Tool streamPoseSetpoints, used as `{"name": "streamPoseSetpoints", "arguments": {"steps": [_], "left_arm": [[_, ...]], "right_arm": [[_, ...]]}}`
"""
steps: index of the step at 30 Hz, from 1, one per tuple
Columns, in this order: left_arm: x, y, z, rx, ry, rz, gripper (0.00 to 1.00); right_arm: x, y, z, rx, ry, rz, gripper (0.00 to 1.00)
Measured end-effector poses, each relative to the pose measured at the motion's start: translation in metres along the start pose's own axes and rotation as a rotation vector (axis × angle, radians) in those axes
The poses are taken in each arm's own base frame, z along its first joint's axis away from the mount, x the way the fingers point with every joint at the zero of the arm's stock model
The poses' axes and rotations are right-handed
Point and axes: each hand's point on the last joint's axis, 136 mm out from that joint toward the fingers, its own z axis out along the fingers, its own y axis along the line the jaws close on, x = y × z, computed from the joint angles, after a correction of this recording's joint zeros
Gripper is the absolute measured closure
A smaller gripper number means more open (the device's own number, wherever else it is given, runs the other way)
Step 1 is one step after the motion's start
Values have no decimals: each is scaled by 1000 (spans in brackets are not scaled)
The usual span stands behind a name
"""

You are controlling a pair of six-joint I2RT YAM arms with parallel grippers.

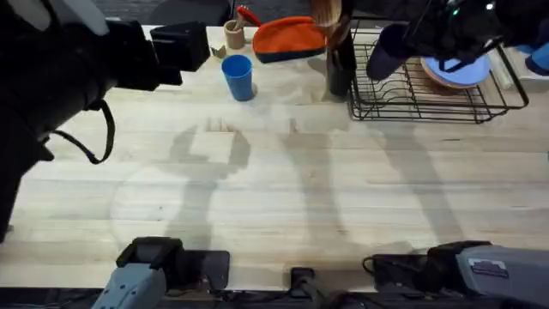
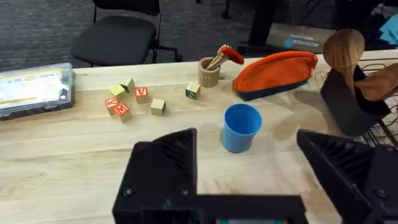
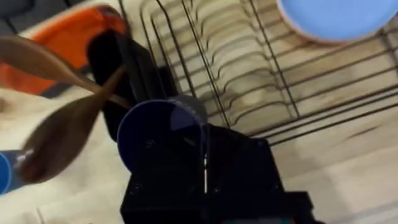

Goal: Pick up the cup on the table and put them onto the rack.

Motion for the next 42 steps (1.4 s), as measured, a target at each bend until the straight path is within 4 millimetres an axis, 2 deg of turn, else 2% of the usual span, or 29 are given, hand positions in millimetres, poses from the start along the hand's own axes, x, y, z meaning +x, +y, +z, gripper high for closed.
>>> {"name": "streamPoseSetpoints", "arguments": {"steps": [5, 12, 18, 24, 31, 38, 40, 42], "left_arm": [[0, 0, 0, 0, 0, 0, 8], [0, 0, 0, 0, 0, 0, 8], [0, 0, 0, 0, 0, 0, 8], [0, 0, 0, 0, 0, 0, 8], [0, 0, 0, 0, 0, 0, 8], [0, 0, 0, 0, 0, 0, 8], [0, 0, 0, 0, 0, 0, 8], [0, 0, 0, 0, 0, 0, 6]], "right_arm": [[12, 0, 20, -4, 77, 15, 971], [19, 2, 26, -9, 111, 12, 971], [41, -11, 34, 55, 205, -8, 971], [45, -15, 41, 83, 218, -14, 969], [59, -18, 68, 124, 277, -28, 969], [58, -17, 69, 122, 273, -27, 969], [58, -17, 69, 122, 273, -27, 946], [58, -17, 69, 123, 273, -24, 864]]}}
